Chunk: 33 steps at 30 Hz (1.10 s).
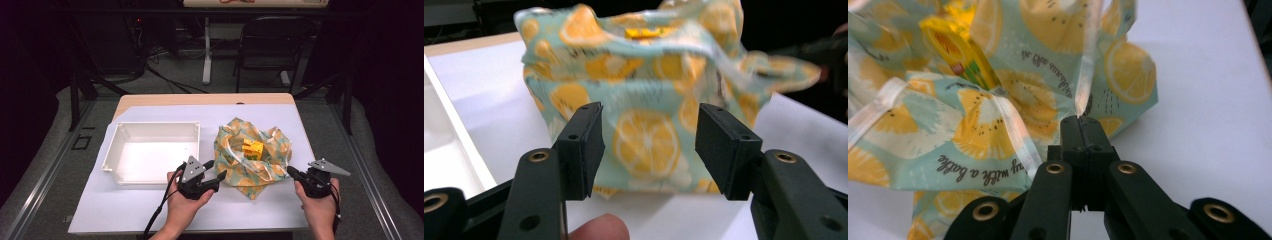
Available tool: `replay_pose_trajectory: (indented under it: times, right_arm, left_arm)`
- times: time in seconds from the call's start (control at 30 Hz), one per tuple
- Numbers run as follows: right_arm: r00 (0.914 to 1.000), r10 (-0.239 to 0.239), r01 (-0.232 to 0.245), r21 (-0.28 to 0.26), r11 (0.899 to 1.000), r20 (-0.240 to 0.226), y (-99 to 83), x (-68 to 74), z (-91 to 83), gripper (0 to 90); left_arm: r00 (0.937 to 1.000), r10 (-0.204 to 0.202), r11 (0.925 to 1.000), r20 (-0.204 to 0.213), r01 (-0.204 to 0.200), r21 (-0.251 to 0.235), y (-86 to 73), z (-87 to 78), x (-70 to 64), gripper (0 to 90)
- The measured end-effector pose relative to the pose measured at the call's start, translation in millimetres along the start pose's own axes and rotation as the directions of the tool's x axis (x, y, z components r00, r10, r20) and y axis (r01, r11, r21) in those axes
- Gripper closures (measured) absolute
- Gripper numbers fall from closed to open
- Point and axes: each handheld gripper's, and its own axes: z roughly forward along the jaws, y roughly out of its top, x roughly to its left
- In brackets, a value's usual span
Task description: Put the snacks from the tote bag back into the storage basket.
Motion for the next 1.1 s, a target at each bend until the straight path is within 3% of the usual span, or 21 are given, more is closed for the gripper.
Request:
replay_pose_trajectory:
  times: [0.1,0.33,0.5,0.53,0.57,0.63,0.7,0.8,0.83,0.87,0.9,0.93,0.97,1.0,1.03,1.07,1.1]
  right_arm:
    - [0.9998,-0.017,0.017,0.054,0.998,-0.006,-3.4,2.8,9.8,90.0]
    - [0.9994,-0.031,0.032,0.074,0.997,-0.014,-3.8,4.6,13.2,90.0]
    - [0.9995,-0.027,0.029,0.098,0.995,-0.016,-6.5,2.8,19.6,90.0]
    - [0.9995,-0.027,0.029,0.098,0.995,-0.016,-6.5,2.8,19.6,90.0]
    - [0.9994,-0.024,0.027,0.134,0.991,-0.024,-8.4,-0.9,23.7,90.0]
    - [0.9997,-0.021,0.023,0.143,0.989,-0.016,-9.4,-2.6,25.4,90.0]
    - [0.9998,0.016,-0.015,0.17,0.985,-0.007,-13.3,-10.8,32.4,90.0]
    - [0.9997,0.025,-0.024,0.186,0.982,-0.005,-13.8,-14.6,33.3,89.6]
    - [0.9993,0.037,-0.037,0.167,0.985,0.002,-12.9,-16.3,31.2,78.4]
    - [0.9993,0.037,-0.037,0.167,0.985,0.002,-12.9,-16.3,31.2,78.4]
    - [0.9979,0.061,-0.063,0.091,0.994,0.024,-7.7,-21.6,19.4,66.3]
    - [0.997,0.074,-0.075,0.029,0.997,0.023,-3.7,-23.7,10.4,61.4]
    - [0.997,0.074,-0.075,0.029,0.997,0.023,-3.7,-23.7,10.4,61.4]
    - [0.9971,0.073,-0.07,-0.105,0.992,0.021,5.0,-24.2,-9.4,55.3]
    - [0.9981,0.057,-0.052,-0.163,0.985,0.025,9.2,-22.2,-18.8,54.7]
    - [0.9981,0.057,-0.052,-0.163,0.985,0.025,9.2,-22.2,-18.8,54.7]
    - [0.9999,0.005,-0.002,-0.245,0.969,0.011,15.8,-15.7,-31.6,54.0]
  left_arm:
    - [1.0,0.003,0.9998,0.0,-0.003,-0.019,9.2,0.0,-0.4,43.9]
    - [0.9998,-0.015,0.9996,0.013,0.016,-0.022,28.2,12.5,-7.3,41.2]
    - [0.9999,0.005,0.9975,0.014,-0.006,0.07,19.3,38.8,-14.5,52.2]
    - [0.9999,0.011,0.9953,0.002,-0.011,0.096,15.9,44.9,-15.2,52.2]
    - [0.9999,0.009,0.99,-0.01,-0.007,0.141,7.7,57.2,-15.0,58.9]
    - [0.9998,0.013,0.9863,-0.016,-0.01,0.165,3.4,62.7,-14.1,60.9]
    - [0.9993,0.007,0.9768,-0.036,0.001,0.214,-10.1,77.7,-10.8,64.6]
    - [0.999,-0.001,0.9746,-0.045,0.011,0.224,-18.8,86.2,-9.4,66.7]
    - [0.999,-0.004,0.9728,-0.044,0.014,0.231,-22.3,89.6,-8.5,67.1]
    - [0.9988,-0.004,0.9738,-0.048,0.015,0.227,-26.1,93.2,-8.3,67.1]
    - [0.9985,0.006,0.9704,-0.054,0.007,0.241,-31.6,98.3,-9.7,67.5]
    - [0.9985,0.006,0.9704,-0.054,0.007,0.241,-31.6,98.3,-9.7,68.0]
    - [0.9986,0.018,0.9701,-0.049,-0.006,0.243,-31.4,98.1,-10.0,68.0]
    - [0.9991,0.012,0.9708,-0.042,-0.001,0.24,-31.7,97.9,-9.1,68.2]
    - [0.9994,-0.001,0.9695,-0.034,0.01,0.245,-31.6,97.6,-8.5,68.1]
    - [0.9994,-0.001,0.9695,-0.034,0.01,0.245,-31.6,97.6,-8.5,68.2]
    - [0.9995,-0.011,0.9683,-0.028,0.017,0.249,-31.8,99.0,-6.9,68.3]
